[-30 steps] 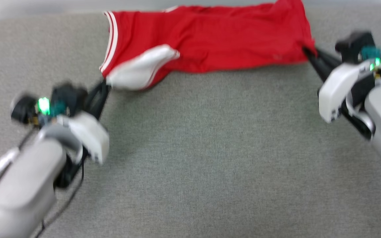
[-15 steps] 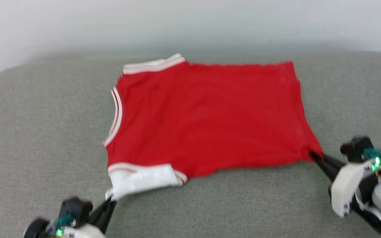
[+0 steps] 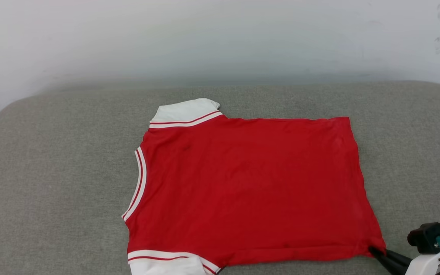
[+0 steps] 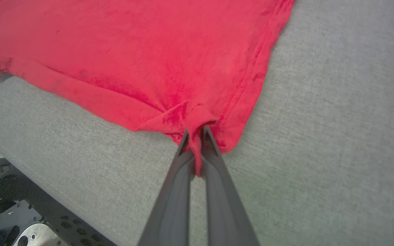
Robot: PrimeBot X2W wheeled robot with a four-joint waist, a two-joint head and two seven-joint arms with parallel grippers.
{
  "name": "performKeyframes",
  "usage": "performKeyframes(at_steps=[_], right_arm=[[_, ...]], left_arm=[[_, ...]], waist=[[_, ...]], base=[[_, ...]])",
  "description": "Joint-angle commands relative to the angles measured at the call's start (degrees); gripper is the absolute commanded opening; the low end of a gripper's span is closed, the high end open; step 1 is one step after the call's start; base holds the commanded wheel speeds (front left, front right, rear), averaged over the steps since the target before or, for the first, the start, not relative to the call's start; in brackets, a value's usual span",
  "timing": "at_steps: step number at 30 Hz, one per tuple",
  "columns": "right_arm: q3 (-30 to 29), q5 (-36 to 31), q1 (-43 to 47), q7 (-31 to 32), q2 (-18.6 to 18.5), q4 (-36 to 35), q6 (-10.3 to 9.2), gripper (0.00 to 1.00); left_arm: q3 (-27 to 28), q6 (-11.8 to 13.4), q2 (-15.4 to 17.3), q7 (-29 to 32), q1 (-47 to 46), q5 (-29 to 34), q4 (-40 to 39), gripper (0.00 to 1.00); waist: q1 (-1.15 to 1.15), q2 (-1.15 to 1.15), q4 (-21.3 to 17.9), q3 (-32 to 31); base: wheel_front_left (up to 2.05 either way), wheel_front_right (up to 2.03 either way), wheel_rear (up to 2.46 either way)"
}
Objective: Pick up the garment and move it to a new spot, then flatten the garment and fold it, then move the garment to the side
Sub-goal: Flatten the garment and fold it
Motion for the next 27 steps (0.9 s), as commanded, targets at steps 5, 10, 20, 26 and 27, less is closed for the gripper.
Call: performKeyframes(at_steps=[5, 10, 20, 26, 27], right_arm=[[-5.04, -2.78, 1.48, 2.49, 0.04, -3.71, -0.04, 0.00], [-9.93, -5.72, -0.46, 5.49, 1.84, -6.83, -0.04, 0.00], [-18.60, -9.05, -3.12, 9.50, 5.02, -9.73, -0.04, 0.00], [-21.64, -10.49, -5.19, 11.33, 6.65, -10.15, -0.04, 0.00], [-21.80, -10.80, -5.64, 11.83, 6.92, -9.97, -0.04, 0.00]], left_arm=[[1.37, -0.22, 0.06, -0.37, -2.94, 1.04, -0.39, 0.00], [2.27, -2.15, 0.51, 1.08, -9.35, 3.46, 1.41, 0.00], [4.91, -7.60, 1.30, 4.43, -24.09, 7.39, 5.96, 0.00], [5.18, -11.26, 0.36, 5.88, -31.78, 9.38, 10.94, 0.00], [5.30, -11.80, -0.23, 5.89, -32.89, 9.37, 11.87, 0.00]], waist=[[0.01, 0.00, -0.37, 1.47], [0.01, 0.00, -0.94, 3.27], [0.01, 0.00, -1.86, 8.27], [0.01, 0.00, -2.68, 12.39], [0.01, 0.00, -2.84, 13.17]], base=[[0.00, 0.00, 0.00], [0.00, 0.00, 0.00], [0.00, 0.00, 0.00], [0.00, 0.00, 0.00], [0.00, 0.00, 0.00]])
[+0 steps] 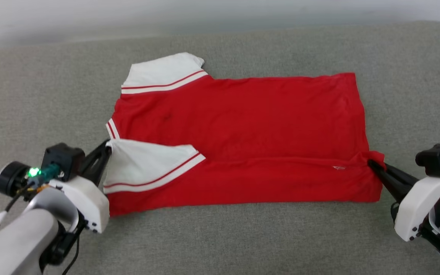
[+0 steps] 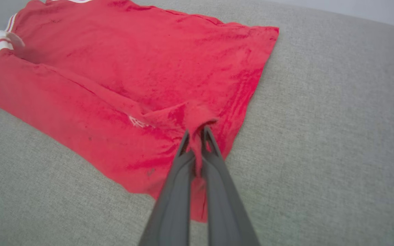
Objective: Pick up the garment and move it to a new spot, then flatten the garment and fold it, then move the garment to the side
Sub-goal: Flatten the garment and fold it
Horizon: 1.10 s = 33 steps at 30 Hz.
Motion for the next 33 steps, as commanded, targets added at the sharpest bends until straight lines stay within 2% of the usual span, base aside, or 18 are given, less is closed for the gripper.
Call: performKeyframes(at_steps=[1, 10, 17, 18, 19, 20, 27, 33], right_arm=[[-0.29, -0.69, -1.29, 0.48, 0.59, 0.31, -0.04, 0.00], [2.52, -4.19, -5.85, 3.35, 2.16, 3.69, -0.04, 0.00], [4.51, -4.09, -6.82, 4.61, 3.66, 6.60, -0.03, 0.00], [4.23, -3.92, -6.88, 4.22, 3.73, 6.83, -0.03, 0.10], [4.03, -3.74, -6.80, 4.20, 3.83, 6.93, -0.03, 0.44], [3.78, -3.68, -6.82, 3.79, 3.81, 6.80, -0.03, 1.00], [1.12, -4.00, -4.87, 1.85, 3.90, 4.95, -0.03, 1.00], [-0.69, -5.07, -3.00, 1.99, 4.22, 2.89, -0.03, 1.00]], left_arm=[[0.18, -0.74, -1.05, 0.05, -1.61, -0.22, 1.46, 0.00], [-2.14, -6.27, -5.37, 0.18, -6.52, 0.88, 14.47, 0.00], [-3.79, -10.07, -8.98, -0.65, -6.49, -0.12, 22.61, 0.00], [-3.71, -10.27, -9.30, -0.93, -6.64, -0.35, 23.25, 0.20], [-3.75, -10.31, -9.35, -1.29, -6.92, -0.12, 23.85, 0.85], [-3.76, -10.43, -9.48, -1.40, -7.22, -0.03, 24.26, 1.00], [-3.06, -11.37, -7.84, -0.65, -10.37, 0.34, 22.94, 1.00], [-2.75, -12.33, -4.11, 8.05, -13.80, -1.77, 16.61, 1.00]], waist=[[-0.01, 0.00, -0.65, 2.28], [-0.01, 0.00, -1.16, 7.81], [-0.01, 0.00, -0.98, 7.40], [-0.01, 0.00, -0.80, 6.93], [-0.01, 0.00, -0.62, 6.38], [-0.01, 0.00, -0.46, 5.81], [-0.01, 0.00, 1.05, 1.86], [-0.01, 0.00, 1.95, -0.11]], base=[[0.00, 0.00, 0.00], [0.00, 0.00, 0.00], [0.00, 0.00, 0.00], [0.00, 0.00, 0.00], [0.00, 0.00, 0.00], [0.00, 0.00, 0.00], [0.00, 0.00, 0.00], [0.00, 0.00, 0.00]])
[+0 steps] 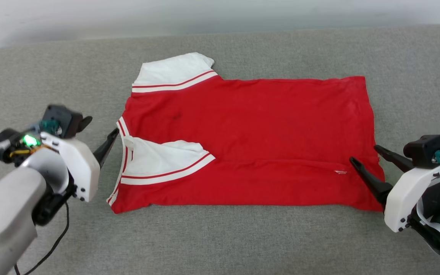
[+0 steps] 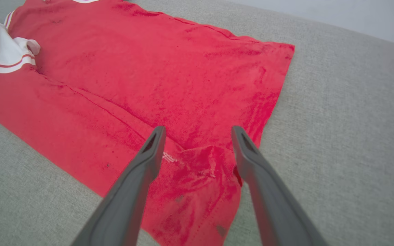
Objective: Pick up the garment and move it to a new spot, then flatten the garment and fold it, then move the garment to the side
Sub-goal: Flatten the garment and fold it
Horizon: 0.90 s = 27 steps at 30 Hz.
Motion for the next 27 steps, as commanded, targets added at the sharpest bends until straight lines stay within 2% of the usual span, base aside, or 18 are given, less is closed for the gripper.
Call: performKeyframes(at_steps=[1, 11, 16, 22, 27], right_arm=[[-0.61, -0.45, 0.74, 0.26, 0.55, -0.71, -0.02, 1.00], [-1.33, -1.51, 1.08, 2.23, 1.82, -2.78, -0.02, 1.00], [-0.74, -1.58, 0.40, 2.93, 2.36, -3.40, -0.02, 1.00], [0.31, -1.43, -1.00, 3.26, 3.18, -3.05, -0.02, 1.00], [0.96, -1.26, -2.14, 2.86, 3.74, -2.28, -0.02, 1.00]], left_arm=[[0.30, -0.40, 0.84, 2.99, -1.48, -1.36, -2.17, 1.00], [-2.09, -2.98, 5.50, 29.07, -4.37, -12.39, -10.36, 1.00], [-3.42, -2.76, 5.90, 37.81, -3.69, -17.42, -10.78, 1.00], [-5.16, -2.37, 5.13, 41.81, -1.75, -19.54, -8.12, 1.00], [-6.58, -2.81, 4.23, 42.61, -0.55, -19.53, -4.82, 1.00]], waist=[[0.00, 0.00, 0.43, -0.66], [0.00, 0.00, 0.08, -1.53], [0.00, 0.00, -0.86, -0.80], [0.00, 0.00, -2.57, 0.90], [0.00, 0.00, -3.46, 2.02]], base=[[0.00, 0.00, 0.00], [0.00, 0.00, 0.00], [0.00, 0.00, 0.00], [0.00, 0.00, 0.00], [0.00, 0.00, 0.00]])
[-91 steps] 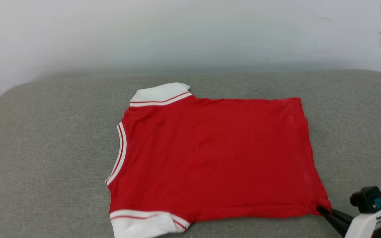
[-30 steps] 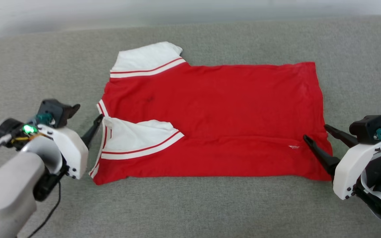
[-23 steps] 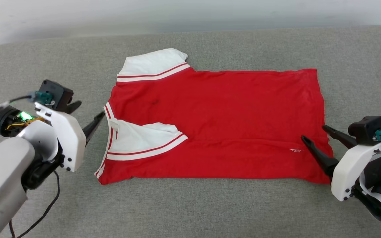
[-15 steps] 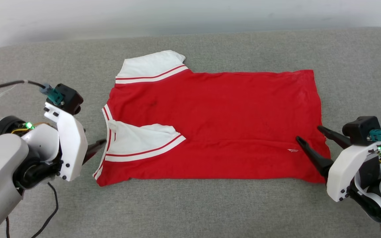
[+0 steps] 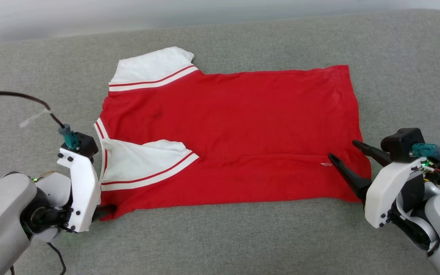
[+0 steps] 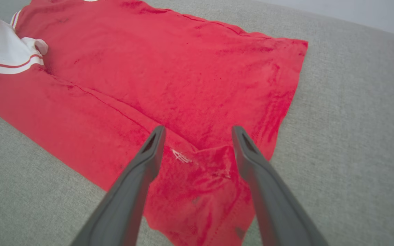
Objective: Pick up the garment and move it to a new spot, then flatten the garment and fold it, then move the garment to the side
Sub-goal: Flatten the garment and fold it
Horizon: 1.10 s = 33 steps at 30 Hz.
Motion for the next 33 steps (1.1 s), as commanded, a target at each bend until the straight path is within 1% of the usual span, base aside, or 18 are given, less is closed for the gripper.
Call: performKeyframes(at_steps=[1, 4, 5, 6, 7, 11, 14, 16, 18, 21, 23, 25, 28, 30, 33], right_arm=[[0.33, 0.36, -0.75, -0.26, 0.46, 0.24, -0.02, 1.00], [0.85, 0.60, -1.49, -0.55, 0.38, 0.76, -0.02, 1.00], [1.04, 0.74, -1.69, -0.60, 0.21, 0.93, -0.02, 1.00], [1.17, 0.86, -1.98, -0.57, -0.02, 1.01, -0.02, 1.00], [1.27, 0.94, -2.40, -0.50, -0.36, 0.94, -0.02, 1.00], [1.04, -0.16, -4.86, 0.06, -2.57, 0.19, -0.02, 1.00], [1.82, -0.55, -7.26, 3.24, -5.12, -0.71, -0.02, 1.00], [2.61, 0.16, -8.81, 6.50, -7.04, -1.28, -0.02, 1.00], [4.42, 1.56, -10.10, 11.54, -8.90, -1.97, -0.02, 1.00], [7.45, 6.00, -11.79, 22.14, -11.86, -2.83, -0.02, 1.00], [8.95, 8.79, -13.01, 27.84, -13.48, -3.22, -0.03, 1.00], [10.26, 11.53, -12.99, 32.69, -14.03, -2.61, -0.02, 1.00], [10.39, 14.94, -12.78, 37.23, -13.43, -0.59, -0.02, 1.00], [10.38, 15.62, -12.80, 38.18, -12.37, 0.90, -0.02, 1.00], [9.63, 15.84, -12.33, 37.50, -10.05, 4.00, -0.02, 1.00]], left_arm=[[-0.70, -0.32, -0.85, -0.07, 1.25, -0.18, 1.09, 1.00], [-1.90, -1.27, -1.85, 0.18, 2.30, -0.26, 3.13, 1.00], [-2.27, -1.58, -1.99, 0.53, 2.60, -0.39, 3.61, 0.72], [-2.56, -1.84, -2.09, 0.49, 2.58, -0.16, 3.85, 0.05], [-2.69, -2.17, -2.15, 0.26, 2.52, -0.06, 4.11, 0.00], [-2.17, -3.07, -1.44, -1.53, 1.45, 0.48, 3.59, 0.00], [-1.63, -3.57, 0.04, -2.87, 0.87, 0.79, 1.80, 0.00], [-1.42, -3.83, 0.97, -3.56, 0.59, 0.95, 0.55, 0.00], [-1.44, -3.86, 1.87, -4.02, 0.31, 1.46, -0.70, 0.00], [-1.39, -4.00, 2.28, -4.58, 0.31, 1.46, -2.69, 0.00], [-1.38, -3.98, 2.52, -4.99, 0.14, 1.75, -3.91, 0.00], [-1.34, -3.87, 2.45, -4.97, -0.15, 1.88, -4.78, 0.00], [-1.36, -3.62, 2.14, -5.08, -0.80, 2.42, -5.80, 0.00], [-1.41, -3.46, 2.00, -5.30, -1.05, 2.90, -6.20, 0.00], [-1.54, -3.21, 1.84, -5.40, -1.48, 3.37, -6.59, 0.00]], waist=[[0.00, 0.00, -0.53, 0.58], [0.00, 0.00, -0.92, 0.91], [0.00, 0.00, -1.01, 0.93], [0.00, 0.00, -1.06, 0.92], [0.00, 0.00, -1.07, 0.84], [0.00, 0.00, -1.00, -0.08], [0.00, 0.00, -0.93, -1.05], [0.00, 0.00, -0.69, -1.60], [0.00, 0.00, -0.48, -2.03], [0.00, 0.00, -0.18, -2.47], [0.00, 0.00, 0.11, -2.43], [0.00, 0.00, 0.45, -2.17], [0.00, 0.00, 1.10, -1.47], [0.00, 0.00, 1.45, -0.82], [0.00, 0.00, 2.04, 0.20]], base=[[0.00, 0.00, 0.00], [0.00, 0.00, 0.00], [0.00, 0.00, 0.00], [0.00, 0.00, 0.00], [0.00, 0.00, 0.00], [0.00, 0.00, 0.00], [0.00, 0.00, 0.00], [0.00, 0.00, 0.00], [0.00, 0.00, 0.00], [0.00, 0.00, 0.00], [0.00, 0.00, 0.00], [0.00, 0.00, 0.00], [0.00, 0.00, 0.00], [0.00, 0.00, 0.00], [0.00, 0.00, 0.00]])
